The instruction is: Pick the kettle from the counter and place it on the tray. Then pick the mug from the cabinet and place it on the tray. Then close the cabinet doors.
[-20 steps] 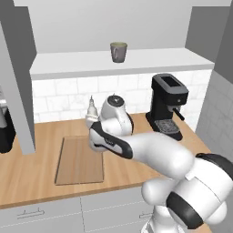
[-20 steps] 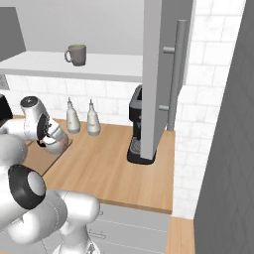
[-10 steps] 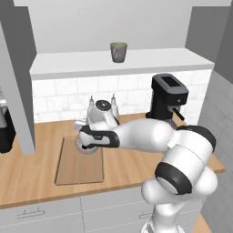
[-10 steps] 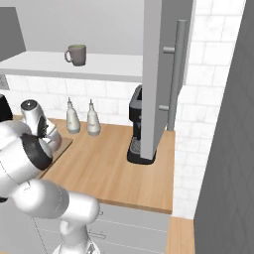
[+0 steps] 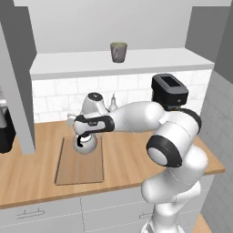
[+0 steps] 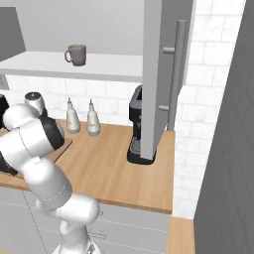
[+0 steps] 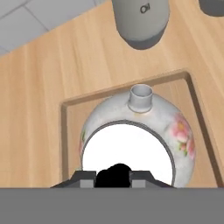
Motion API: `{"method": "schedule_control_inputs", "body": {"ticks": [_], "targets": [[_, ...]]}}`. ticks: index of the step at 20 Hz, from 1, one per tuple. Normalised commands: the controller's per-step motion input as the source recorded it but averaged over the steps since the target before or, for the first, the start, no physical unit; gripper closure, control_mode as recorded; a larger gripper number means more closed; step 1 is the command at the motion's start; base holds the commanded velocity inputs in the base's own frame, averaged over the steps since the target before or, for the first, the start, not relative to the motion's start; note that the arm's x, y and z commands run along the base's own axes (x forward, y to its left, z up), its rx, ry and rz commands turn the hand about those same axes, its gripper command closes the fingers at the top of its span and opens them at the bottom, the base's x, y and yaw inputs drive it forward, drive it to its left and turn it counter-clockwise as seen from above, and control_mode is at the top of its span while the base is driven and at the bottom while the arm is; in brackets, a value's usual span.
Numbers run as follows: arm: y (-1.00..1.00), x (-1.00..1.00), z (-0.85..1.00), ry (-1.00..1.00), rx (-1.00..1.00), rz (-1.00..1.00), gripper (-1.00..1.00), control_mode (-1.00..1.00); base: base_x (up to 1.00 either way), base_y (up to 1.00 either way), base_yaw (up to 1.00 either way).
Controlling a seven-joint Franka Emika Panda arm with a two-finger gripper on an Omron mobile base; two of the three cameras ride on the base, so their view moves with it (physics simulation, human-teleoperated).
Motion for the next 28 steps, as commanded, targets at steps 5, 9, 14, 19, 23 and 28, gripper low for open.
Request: {"method": "schedule_control_inputs", "body": {"ticks": [5,9,14,19,23,28], "targets": [[0.0,-0.23,-0.26,0.11,0.02,0.0,-1.0,-1.0,0.0,0.0,0.0],[-0.04,-0.33,-0.02,0.01,0.0,0.0,-1.0,-1.0,0.0,0.0,0.0],[-0.01,-0.24,0.03,0.0,0.0,0.0,-1.0,-1.0,0.0,0.0,0.0],[-0.02,-0.23,0.2,-0.06,0.0,0.01,-1.0,-1.0,0.0,0.0,0.0],[0.0,-0.32,0.47,-0.22,0.0,0.05,-1.0,-1.0,0.0,0.0,0.0],[-0.11,-0.42,0.57,-0.1,0.02,0.07,-1.0,-1.0,0.0,0.0,0.0]]}}
